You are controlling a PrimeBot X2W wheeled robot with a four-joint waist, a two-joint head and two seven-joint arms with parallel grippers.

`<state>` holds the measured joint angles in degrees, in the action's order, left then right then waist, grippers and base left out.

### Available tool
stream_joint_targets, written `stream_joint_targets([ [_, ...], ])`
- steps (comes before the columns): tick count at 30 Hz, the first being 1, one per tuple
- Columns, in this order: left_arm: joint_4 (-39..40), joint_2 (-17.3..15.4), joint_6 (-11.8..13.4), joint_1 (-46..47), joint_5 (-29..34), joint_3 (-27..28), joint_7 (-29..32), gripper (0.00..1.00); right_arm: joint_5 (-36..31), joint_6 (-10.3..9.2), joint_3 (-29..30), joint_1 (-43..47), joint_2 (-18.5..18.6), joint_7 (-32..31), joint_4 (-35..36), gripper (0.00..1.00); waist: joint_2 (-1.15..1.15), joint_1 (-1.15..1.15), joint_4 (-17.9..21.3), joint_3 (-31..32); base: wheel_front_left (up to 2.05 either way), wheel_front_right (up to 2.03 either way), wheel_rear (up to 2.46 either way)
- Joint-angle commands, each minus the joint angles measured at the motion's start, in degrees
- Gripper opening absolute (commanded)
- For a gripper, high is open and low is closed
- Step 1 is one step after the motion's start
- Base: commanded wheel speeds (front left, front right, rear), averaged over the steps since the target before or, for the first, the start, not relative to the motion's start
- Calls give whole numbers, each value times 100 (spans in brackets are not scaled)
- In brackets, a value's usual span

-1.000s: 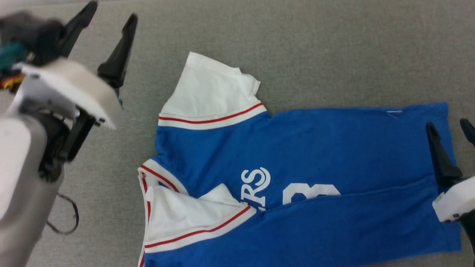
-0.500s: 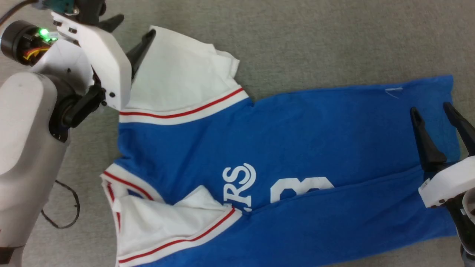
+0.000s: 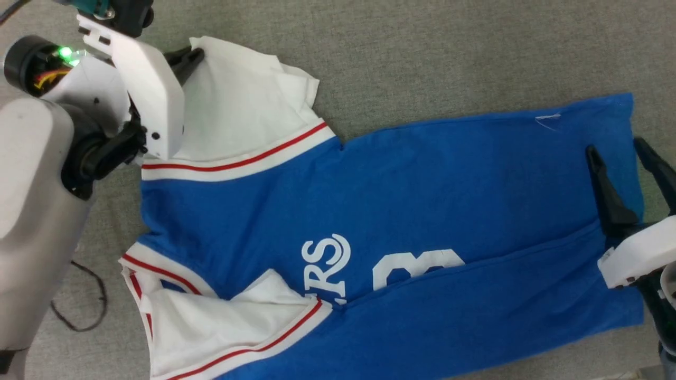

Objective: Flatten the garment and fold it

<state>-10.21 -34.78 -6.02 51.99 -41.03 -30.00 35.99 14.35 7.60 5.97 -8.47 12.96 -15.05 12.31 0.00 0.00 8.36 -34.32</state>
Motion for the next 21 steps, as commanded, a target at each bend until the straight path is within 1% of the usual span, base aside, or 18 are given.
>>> stream_joint_targets([
  [1,-90,24,-14,-219,-10,-74,-111,0,-45,-11,-4,-212,101,-16,31,100,0,0,-56,117,0,0,0],
  [5,-97,38,11,-325,74,-17,-512,0,23,-11,6,-506,316,-123,79,100,0,0,-127,296,0,0,0],
  [6,-97,38,11,-325,74,-17,-512,0,23,-11,6,-506,316,-123,79,100,0,0,-127,296,0,0,0],
  [10,-106,17,24,-435,92,24,-744,0,199,-11,77,-846,609,-452,-19,100,0,0,-200,413,0,0,0],
  [13,-89,18,39,-477,81,36,-812,0,284,-11,33,-1027,935,-859,-282,100,0,0,-257,422,0,0,0],
  [16,-71,50,61,-505,68,28,-852,0,473,-11,-20,-1084,1175,-1301,-637,100,0,0,-325,384,0,0,0],
  [19,-62,81,82,-513,55,17,-868,0,599,-11,-173,-1106,1437,-1497,-909,100,0,0,-378,320,0,0,0],
  [21,-57,89,88,-501,52,11,-870,0,699,-11,-209,-1142,1475,-1513,-1057,100,0,0,-403,278,0,0,0],
])
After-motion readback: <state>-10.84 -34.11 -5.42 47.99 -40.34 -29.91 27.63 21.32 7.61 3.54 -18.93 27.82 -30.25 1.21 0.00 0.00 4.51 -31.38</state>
